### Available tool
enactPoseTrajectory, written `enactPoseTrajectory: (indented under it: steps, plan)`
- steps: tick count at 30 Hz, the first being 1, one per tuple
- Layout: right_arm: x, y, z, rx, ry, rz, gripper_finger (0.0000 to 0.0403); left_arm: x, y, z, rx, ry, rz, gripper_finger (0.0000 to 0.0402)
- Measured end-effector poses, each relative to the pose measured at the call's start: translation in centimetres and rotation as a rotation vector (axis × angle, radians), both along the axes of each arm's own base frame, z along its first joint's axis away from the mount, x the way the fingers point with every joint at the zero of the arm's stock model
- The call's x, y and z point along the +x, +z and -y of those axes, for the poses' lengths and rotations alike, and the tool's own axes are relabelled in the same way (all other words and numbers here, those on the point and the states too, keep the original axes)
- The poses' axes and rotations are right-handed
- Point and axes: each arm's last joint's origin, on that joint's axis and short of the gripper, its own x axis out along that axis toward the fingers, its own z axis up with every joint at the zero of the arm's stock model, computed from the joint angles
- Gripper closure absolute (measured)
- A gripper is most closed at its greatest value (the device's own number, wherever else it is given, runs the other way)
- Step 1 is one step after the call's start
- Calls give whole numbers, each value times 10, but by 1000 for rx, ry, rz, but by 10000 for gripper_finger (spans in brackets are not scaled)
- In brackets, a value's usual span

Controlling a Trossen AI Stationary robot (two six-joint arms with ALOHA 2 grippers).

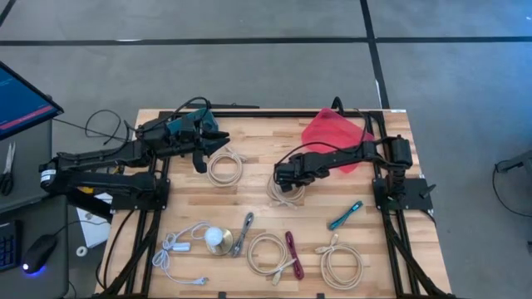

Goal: Pick & Place USB Port
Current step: Put the white charger cable into pink bin

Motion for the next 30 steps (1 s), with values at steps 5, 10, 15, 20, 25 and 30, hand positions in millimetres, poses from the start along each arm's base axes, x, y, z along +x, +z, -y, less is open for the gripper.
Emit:
enactPoseTrajectory:
  steps: [5, 10, 15, 20, 25, 30]
  plan:
    - [12, 16, -1, 8, 52, 33, 394, 0, 0, 0, 0, 0, 0, 309]
    - [29, 43, 3, -17, 108, 96, 395, 0, 0, 0, 0, 0, 0, 309]
    - [40, 73, 9, -78, 149, 129, 398, 0, 0, 0, 0, 0, 0, 309]
    - [38, 101, 18, -153, 175, 63, 398, 0, 0, 0, -1, 0, 0, 309]
    - [26, 127, 34, -219, 182, -71, 398, 0, 0, 0, -1, 0, -1, 309]
    - [13, 154, 52, -256, 194, -72, 399, 0, 0, 0, -1, 0, 0, 309]
